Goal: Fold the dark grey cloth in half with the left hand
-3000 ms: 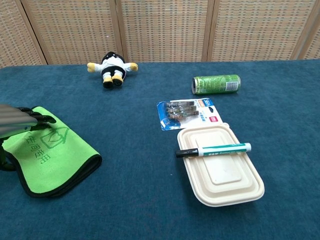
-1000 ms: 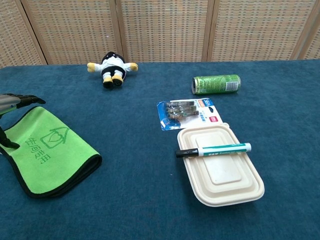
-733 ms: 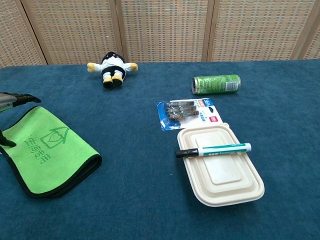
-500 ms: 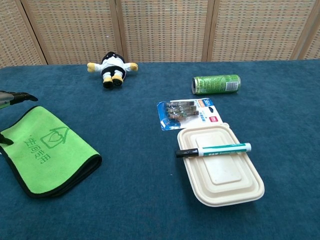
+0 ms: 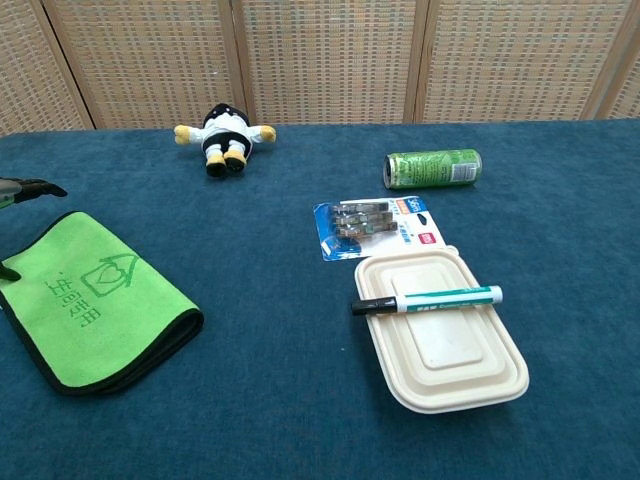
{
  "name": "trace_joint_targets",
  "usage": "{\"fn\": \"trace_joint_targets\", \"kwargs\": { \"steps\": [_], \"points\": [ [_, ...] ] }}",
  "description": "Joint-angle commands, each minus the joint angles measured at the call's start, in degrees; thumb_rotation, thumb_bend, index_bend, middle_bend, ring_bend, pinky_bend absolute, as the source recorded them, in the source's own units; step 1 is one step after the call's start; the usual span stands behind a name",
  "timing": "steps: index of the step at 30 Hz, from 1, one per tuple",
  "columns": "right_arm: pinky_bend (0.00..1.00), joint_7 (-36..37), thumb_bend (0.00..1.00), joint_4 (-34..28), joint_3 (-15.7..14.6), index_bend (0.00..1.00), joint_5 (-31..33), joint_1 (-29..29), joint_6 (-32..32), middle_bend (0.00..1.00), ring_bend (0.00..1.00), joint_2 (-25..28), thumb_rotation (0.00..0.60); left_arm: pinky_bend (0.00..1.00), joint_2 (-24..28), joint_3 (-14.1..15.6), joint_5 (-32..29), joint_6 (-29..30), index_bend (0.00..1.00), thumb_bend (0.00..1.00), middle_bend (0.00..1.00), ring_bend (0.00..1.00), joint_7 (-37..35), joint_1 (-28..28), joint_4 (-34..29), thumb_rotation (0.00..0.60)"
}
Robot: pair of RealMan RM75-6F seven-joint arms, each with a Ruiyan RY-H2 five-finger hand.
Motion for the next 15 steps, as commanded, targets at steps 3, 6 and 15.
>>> {"fn": "trace_joint_targets", "kwargs": {
  "steps": [3,6,15],
  "points": [
    [0.0,-0.04,0.0,0.0,0.0,0.0,0.08,0.02,-0.04,0.0,0.0,-0.03,0.6,0.0,-0.38,-0.54,-0.34,-1.09,0.0,0.11,0.0,0.0,-0.41,-0.22,1.51,0.6],
    [0.0,-0.09,0.0,0.01,0.0,0.0,0.1,0.06,-0.09,0.0,0.0,-0.06,0.6,0.0,-0.52,-0.75,-0.29,-1.6,0.0,0.11,0.0,0.0,-0.67,-0.35,2.14,0.6],
    [0.0,-0.15,0.0,-0.08,-0.04,0.0,-0.02,0.08,-0.02,0.0,0.0,-0.06,0.6,0.0,0.14,-1.62,0.03,-1.24,0.0,0.11,0.0,0.0,-2.1,0.01,2.39,0.6]
  ]
}}
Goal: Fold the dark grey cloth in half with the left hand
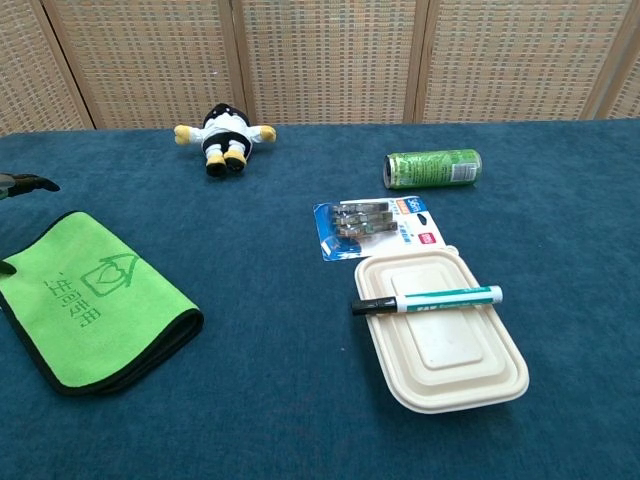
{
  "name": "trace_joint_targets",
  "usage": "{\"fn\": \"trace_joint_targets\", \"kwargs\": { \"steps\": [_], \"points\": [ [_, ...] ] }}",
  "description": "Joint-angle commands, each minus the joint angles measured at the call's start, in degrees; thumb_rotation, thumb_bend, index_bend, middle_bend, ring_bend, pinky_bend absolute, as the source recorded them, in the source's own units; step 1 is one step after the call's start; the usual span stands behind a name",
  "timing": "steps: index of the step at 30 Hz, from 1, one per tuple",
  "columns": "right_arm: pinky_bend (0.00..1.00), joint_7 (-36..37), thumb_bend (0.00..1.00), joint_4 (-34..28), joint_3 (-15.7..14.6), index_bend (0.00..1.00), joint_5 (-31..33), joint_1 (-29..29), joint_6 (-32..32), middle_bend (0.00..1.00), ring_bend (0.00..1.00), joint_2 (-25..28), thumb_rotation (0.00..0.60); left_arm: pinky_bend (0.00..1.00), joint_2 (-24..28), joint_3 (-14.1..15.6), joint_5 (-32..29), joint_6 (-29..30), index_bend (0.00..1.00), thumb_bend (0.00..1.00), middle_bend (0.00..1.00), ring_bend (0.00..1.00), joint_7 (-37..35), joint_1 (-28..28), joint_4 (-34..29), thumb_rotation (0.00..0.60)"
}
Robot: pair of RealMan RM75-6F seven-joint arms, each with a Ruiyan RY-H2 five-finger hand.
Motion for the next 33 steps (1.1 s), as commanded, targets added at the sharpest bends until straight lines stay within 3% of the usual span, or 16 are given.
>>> {"fn": "trace_joint_targets", "kwargs": {
  "steps": [1,11,15,20,28,33],
  "points": [
    [0.0,0.03,0.0,0.02,0.02,0.0,-0.01,-0.03,0.08,0.0,0.0,0.01,0.6,0.0,1.02,-0.45,0.34,0.79,0.0,0.11,0.0,0.0,-1.28,0.43,-0.85,0.6],
    [0.0,0.55,0.0,-0.27,-0.14,0.0,-0.68,-0.14,0.46,0.0,0.0,0.25,0.6,0.0,9.06,-1.86,1.85,6.71,0.0,0.11,0.0,0.0,-5.15,3.44,-9.92,0.6],
    [0.0,1.1,0.0,-0.29,-0.27,0.0,-1.31,-0.33,0.96,0.0,0.0,0.36,0.6,0.0,16.64,-1.92,4.17,16.9,0.0,0.11,0.0,0.0,-6.07,8.68,-22.12,0.6],
    [0.0,1.46,0.0,-0.01,-0.42,0.0,-1.91,-0.42,1.32,0.0,0.0,0.22,0.6,0.0,20.84,-1.55,4.43,23.78,0.0,0.11,0.0,0.0,-3.64,12.74,-31.3,0.6],
    [0.0,2.12,0.0,0.18,-0.81,0.0,-3.46,-0.69,2.29,0.0,0.0,0.18,0.6,0.0,26.41,2.41,6.45,36.65,0.0,0.11,0.0,0.0,4.99,21.69,-47.38,0.6],
    [0.0,2.82,0.0,0.73,-0.7,0.0,-3.47,-0.67,2.36,0.0,0.0,0.08,0.6,0.0,25.59,5.25,9.55,43.71,0.0,0.11,0.0,0.0,9.12,26.66,-52.19,0.6]
  ]
}}
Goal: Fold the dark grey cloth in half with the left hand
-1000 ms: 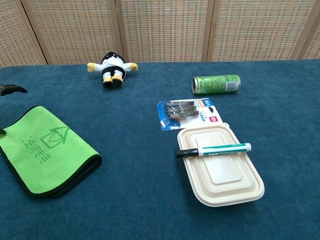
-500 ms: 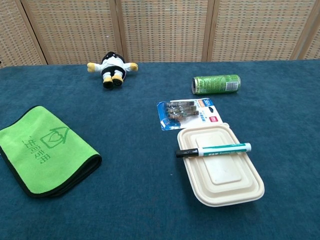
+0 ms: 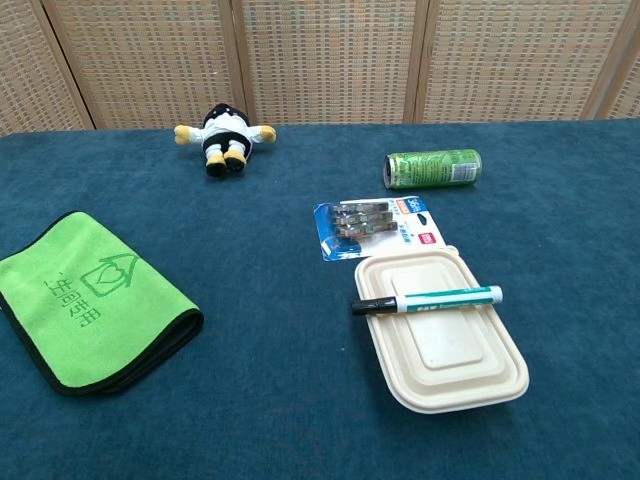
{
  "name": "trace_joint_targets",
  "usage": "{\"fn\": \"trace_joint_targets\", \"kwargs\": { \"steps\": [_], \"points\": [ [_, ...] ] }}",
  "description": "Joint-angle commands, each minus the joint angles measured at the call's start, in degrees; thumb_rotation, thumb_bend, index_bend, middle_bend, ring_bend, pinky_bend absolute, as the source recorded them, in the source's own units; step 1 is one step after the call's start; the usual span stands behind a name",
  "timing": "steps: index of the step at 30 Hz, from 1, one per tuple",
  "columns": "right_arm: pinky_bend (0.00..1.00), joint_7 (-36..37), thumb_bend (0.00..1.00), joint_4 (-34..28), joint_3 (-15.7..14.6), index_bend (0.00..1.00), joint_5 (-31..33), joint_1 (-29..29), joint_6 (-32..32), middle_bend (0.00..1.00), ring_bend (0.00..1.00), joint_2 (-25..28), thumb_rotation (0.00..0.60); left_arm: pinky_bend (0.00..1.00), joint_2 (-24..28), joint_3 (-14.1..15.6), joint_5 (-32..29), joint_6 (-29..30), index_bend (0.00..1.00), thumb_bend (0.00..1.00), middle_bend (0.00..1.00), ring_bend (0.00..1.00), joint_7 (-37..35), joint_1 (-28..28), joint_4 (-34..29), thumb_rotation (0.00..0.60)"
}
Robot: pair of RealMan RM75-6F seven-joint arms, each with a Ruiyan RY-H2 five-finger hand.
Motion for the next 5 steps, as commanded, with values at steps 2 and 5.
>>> {"fn": "trace_joint_targets", "kwargs": {
  "steps": [2,5],
  "points": [
    [0.0,0.38,0.0,0.08,0.12,0.0,-0.11,-0.08,0.35,0.0,0.0,0.04,0.6,0.0,-0.32,3.31,4.45,6.31,0.0,0.11,0.0,0.0,3.47,5.14,-4.35,0.6],
    [0.0,0.52,0.0,0.01,0.12,0.0,-0.5,-0.16,0.73,0.0,0.0,0.18,0.6,0.0,-1.06,3.16,5.85,6.83,0.0,0.11,0.0,0.0,4.28,5.28,-3.81,0.6]
  ]
}}
